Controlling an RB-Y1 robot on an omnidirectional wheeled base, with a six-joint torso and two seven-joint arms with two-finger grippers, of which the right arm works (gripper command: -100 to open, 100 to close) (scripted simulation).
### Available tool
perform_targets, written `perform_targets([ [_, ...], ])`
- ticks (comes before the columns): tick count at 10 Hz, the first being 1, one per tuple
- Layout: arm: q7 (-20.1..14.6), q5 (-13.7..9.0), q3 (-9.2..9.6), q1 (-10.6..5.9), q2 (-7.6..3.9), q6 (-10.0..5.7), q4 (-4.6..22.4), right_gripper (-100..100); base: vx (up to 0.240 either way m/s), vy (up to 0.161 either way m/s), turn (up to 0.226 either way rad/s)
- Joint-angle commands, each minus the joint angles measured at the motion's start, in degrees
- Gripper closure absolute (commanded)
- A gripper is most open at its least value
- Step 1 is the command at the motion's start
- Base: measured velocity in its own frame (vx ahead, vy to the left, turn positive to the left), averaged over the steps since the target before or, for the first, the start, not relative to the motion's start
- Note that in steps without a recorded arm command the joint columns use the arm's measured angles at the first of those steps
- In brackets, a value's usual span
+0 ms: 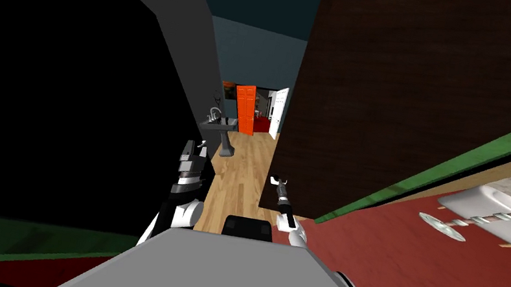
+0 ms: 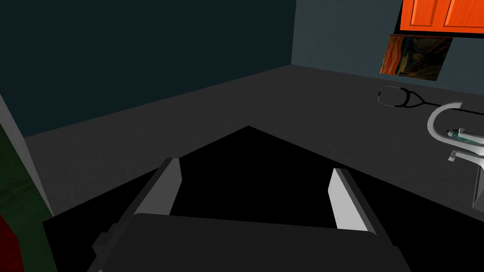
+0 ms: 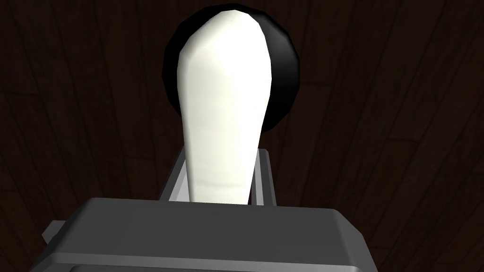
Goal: Push the door open
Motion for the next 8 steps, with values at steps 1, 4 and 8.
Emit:
perform_targets([
  [1,0.8,-0.7,-1.77,0.32,-0.41,-0.03,-0.7,100,0.165,0.091,-0.053],
  [4,1.4,-1.8,-3.92,0.22,-0.42,-0.05,-0.4,100,0.197,0.120,-0.078],
  [8,2.1,-2.9,-6.42,0.12,-0.21,-0.06,0.0,100,0.187,0.085,-0.063],
])
